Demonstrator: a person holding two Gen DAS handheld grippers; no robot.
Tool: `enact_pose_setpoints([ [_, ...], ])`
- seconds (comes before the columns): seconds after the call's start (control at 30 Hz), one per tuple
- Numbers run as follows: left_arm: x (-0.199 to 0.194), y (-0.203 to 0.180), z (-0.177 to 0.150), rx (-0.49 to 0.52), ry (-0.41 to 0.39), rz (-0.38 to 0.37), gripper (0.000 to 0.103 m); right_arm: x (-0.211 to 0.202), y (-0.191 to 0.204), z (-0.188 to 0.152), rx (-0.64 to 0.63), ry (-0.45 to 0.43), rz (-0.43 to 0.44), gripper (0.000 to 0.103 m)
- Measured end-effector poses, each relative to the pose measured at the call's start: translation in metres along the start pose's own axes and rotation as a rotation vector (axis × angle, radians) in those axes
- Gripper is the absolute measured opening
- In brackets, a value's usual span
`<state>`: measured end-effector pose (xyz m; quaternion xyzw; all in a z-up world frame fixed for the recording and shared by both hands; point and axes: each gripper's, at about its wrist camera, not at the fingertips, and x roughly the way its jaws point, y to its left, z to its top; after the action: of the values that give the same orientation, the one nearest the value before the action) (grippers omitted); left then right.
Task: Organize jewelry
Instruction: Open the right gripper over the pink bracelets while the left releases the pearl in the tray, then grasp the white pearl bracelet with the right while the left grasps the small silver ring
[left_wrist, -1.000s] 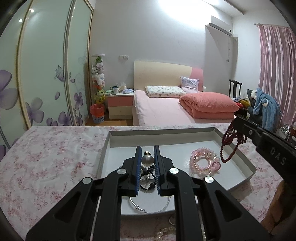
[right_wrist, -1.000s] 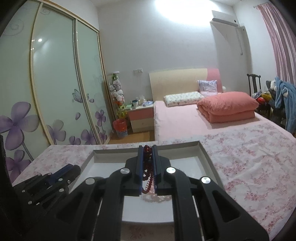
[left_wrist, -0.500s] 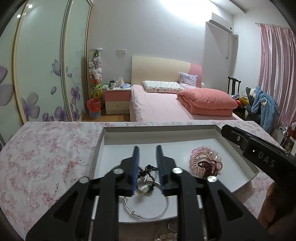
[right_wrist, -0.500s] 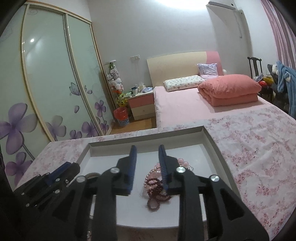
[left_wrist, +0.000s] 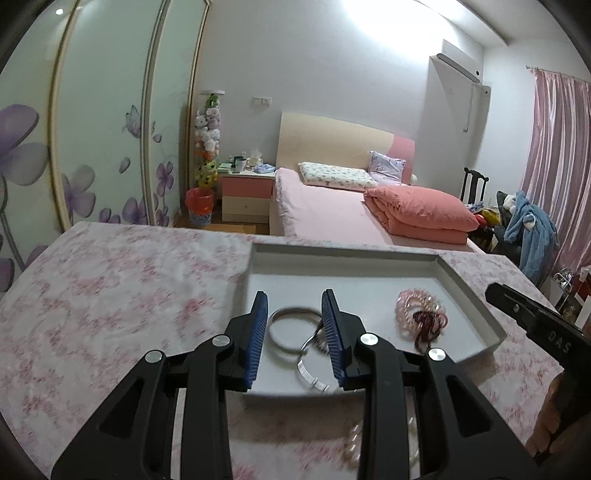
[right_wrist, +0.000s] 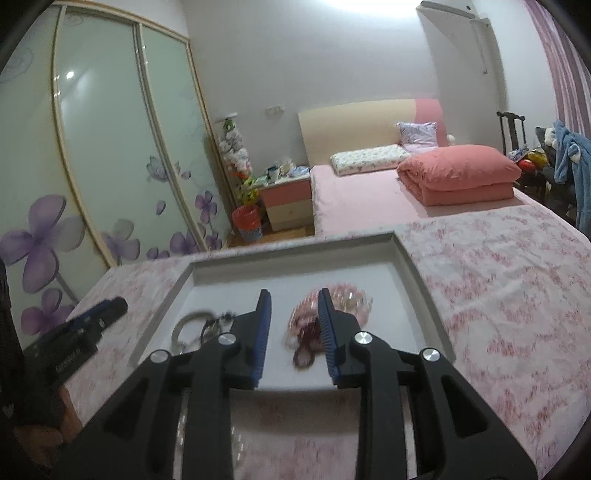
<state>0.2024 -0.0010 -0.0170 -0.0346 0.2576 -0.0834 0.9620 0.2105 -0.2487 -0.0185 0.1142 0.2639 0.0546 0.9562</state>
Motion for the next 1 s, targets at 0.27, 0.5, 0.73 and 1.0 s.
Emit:
enact_pose_setpoints([
  [0.27, -0.018, 0.026, -0.024, -0.004, 0.089, 0.024, 0.034, -0.004, 0.023, -0.044, -0.081, 0.204, 0.084, 0.027],
  [0.5, -0.022, 0.034, -0.033, -0.01, 0.128, 0.044, 0.037, 0.013, 0.048, -0.068, -0.153, 0.354, 0.106, 0.027],
  [0.73, -0.022, 0.024, -0.037, 0.012, 0.143, 0.018, 0.038, 0.023, 0.06, -0.081, -0.22, 0.423, 0.073, 0.018],
  [1.0, -0.01, -0.01, -0.042, 0.055, 0.199, -0.053, 0.044, 0.01, 0.024, -0.08, -0.221, 0.416, 0.007, 0.01],
])
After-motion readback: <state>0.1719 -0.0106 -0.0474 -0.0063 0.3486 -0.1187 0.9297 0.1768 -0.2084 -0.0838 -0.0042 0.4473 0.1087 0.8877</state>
